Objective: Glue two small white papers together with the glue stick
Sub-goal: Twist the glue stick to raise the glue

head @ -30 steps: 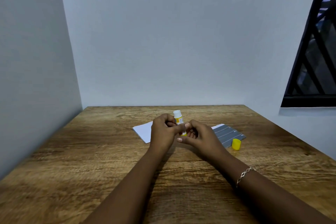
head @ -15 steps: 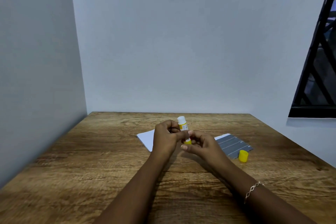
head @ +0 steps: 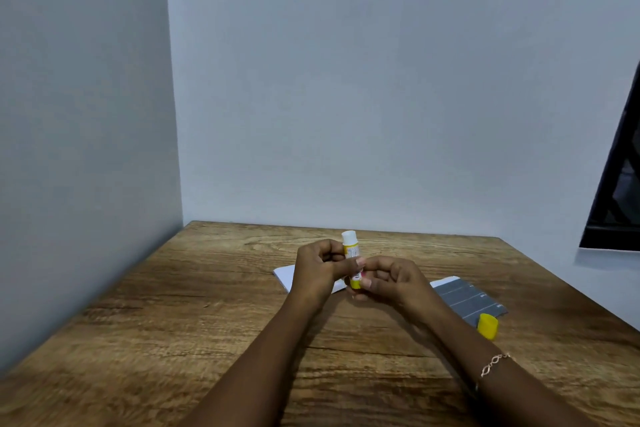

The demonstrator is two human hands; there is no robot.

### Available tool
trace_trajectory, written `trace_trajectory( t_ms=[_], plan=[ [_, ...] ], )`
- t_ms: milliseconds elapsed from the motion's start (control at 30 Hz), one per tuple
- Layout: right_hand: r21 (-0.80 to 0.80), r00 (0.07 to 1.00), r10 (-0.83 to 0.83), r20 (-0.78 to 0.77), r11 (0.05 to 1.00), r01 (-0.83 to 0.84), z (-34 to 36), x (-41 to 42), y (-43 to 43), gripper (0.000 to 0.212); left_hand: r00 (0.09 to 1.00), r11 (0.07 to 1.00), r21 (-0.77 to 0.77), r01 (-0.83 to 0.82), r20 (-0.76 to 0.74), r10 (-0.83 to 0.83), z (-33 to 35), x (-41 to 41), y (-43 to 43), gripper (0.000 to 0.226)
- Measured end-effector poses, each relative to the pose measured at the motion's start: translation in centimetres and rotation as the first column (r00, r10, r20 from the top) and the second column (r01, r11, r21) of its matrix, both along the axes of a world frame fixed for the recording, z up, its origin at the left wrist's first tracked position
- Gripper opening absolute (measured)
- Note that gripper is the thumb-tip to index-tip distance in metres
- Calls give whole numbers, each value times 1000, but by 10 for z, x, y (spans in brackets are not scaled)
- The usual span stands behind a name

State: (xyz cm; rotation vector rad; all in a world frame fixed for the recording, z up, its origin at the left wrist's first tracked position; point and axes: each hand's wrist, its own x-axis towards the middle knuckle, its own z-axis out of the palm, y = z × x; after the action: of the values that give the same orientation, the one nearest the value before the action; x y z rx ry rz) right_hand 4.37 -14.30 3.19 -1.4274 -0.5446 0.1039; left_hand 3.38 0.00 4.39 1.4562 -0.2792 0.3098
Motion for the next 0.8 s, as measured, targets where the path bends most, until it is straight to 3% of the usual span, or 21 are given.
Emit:
trace_trajectory(
  t_ms=[133, 300, 567, 800],
  plan=[
    [-72, 996, -40, 79, 996, 45, -5, 1, 8, 35, 999, 998, -45, -48, 4, 48, -1, 4, -4, 23],
    [-42, 983, -125, 138, 990, 132, -8, 4, 8, 25, 1000, 993, -119, -19, -24, 17, -2, 2, -12, 28],
    [90, 999, 19, -31, 996, -16, -6, 1, 0, 27, 999, 993, -107, 44, -15, -46, 0, 1, -7, 10],
    [38, 999, -40, 16, 999, 39, -15, -1, 9, 44, 1000, 986, -168, -4, -15, 2, 0, -2, -11, 25]
  ],
)
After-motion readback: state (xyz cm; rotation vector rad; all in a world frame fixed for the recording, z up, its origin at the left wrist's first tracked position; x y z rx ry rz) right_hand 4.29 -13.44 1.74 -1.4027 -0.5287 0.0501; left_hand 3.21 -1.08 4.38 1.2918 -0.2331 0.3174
